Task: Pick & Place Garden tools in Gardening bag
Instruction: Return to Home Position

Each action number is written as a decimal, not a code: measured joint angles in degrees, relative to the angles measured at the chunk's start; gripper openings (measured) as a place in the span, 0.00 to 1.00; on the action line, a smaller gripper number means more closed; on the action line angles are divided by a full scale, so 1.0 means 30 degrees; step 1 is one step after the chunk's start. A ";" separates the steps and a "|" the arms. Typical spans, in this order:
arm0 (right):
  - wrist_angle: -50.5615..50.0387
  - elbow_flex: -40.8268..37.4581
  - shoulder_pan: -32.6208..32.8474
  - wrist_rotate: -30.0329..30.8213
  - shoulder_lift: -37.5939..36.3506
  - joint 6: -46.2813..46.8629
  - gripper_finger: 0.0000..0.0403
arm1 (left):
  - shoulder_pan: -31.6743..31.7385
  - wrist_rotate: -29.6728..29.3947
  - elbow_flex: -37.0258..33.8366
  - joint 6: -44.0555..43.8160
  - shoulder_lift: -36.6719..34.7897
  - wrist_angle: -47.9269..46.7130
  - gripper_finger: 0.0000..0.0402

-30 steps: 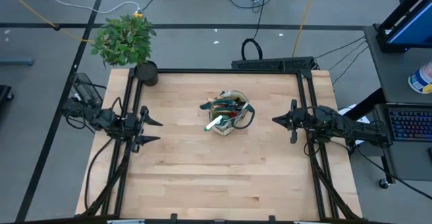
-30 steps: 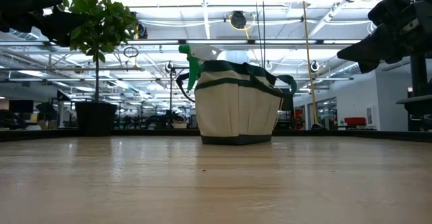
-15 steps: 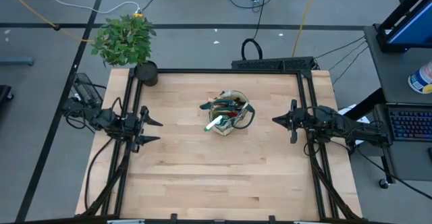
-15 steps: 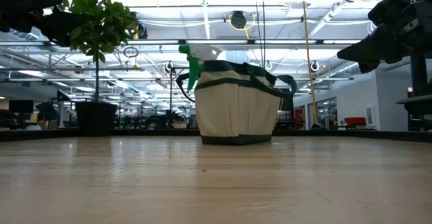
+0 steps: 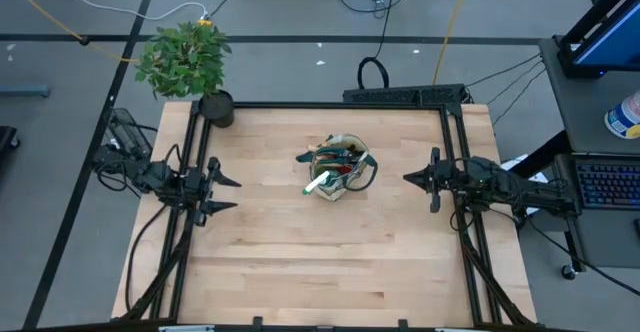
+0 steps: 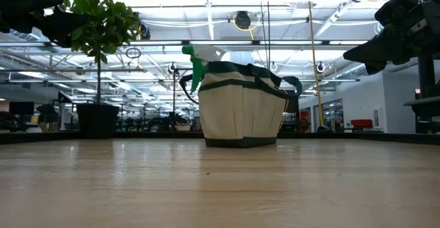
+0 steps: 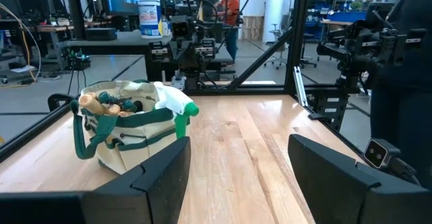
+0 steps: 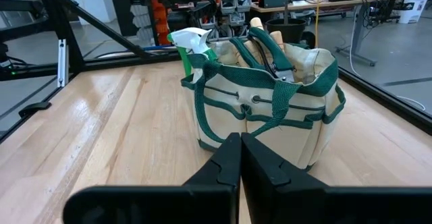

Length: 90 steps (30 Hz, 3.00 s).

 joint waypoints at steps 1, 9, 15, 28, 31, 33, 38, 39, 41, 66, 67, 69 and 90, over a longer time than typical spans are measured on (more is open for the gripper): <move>-0.0001 0.0000 -0.0003 0.0001 0.0000 0.0005 0.00 | 0.0000 0.0001 0.0000 0.0000 0.0000 -0.0002 0.64; 0.0003 0.0000 0.0003 0.0001 0.0004 -0.0001 0.00 | 0.0003 0.0000 0.0000 0.0000 0.0000 0.0000 0.64; 0.0006 0.0000 0.0002 0.0000 0.0001 0.0006 0.00 | 0.0007 0.0000 0.0000 0.0000 0.0000 0.0000 0.64; 0.0006 0.0000 0.0003 0.0001 0.0007 0.0006 0.00 | 0.0000 0.0000 0.0000 -0.0001 0.0007 -0.0001 0.64; 0.0005 0.0000 0.0002 -0.0006 0.0007 -0.0001 0.00 | 0.0002 0.0001 0.0000 0.0000 0.0000 0.0000 0.64; 0.0006 0.0000 0.0000 -0.0002 0.0007 0.0005 0.00 | 0.0003 0.0003 0.0000 -0.0001 0.0002 -0.0004 0.64; 0.0003 0.0000 0.0003 -0.0003 0.0007 0.0000 0.00 | 0.0001 0.0000 0.0000 -0.0001 0.0007 0.0000 0.64; 0.0000 0.0000 0.0003 0.0000 0.0007 -0.0001 0.00 | 0.0007 0.0000 0.0000 -0.0007 0.0007 -0.0007 0.64; 0.0006 0.0000 0.0002 -0.0006 0.0007 -0.0001 0.00 | 0.0004 0.0006 0.0000 -0.0003 0.0006 -0.0007 0.64; 0.0006 0.0000 0.1212 -0.0006 0.0007 -0.0001 0.00 | 0.0000 0.0000 0.0000 -0.0004 0.0007 -0.0007 0.64; 0.0003 0.0000 0.1212 -0.0006 0.0007 -0.0001 0.00 | 0.0000 0.0000 0.0000 -0.0006 0.0007 0.0000 0.64; -0.0001 0.0000 0.1212 -0.0006 0.0007 -0.0001 0.00 | 0.0003 0.0000 0.0000 0.0000 0.0005 0.0000 0.64; -0.0001 0.0000 0.1212 -0.0006 0.0007 -0.0001 0.00 | 0.0000 0.0000 0.0000 0.0000 0.0007 -0.0007 0.64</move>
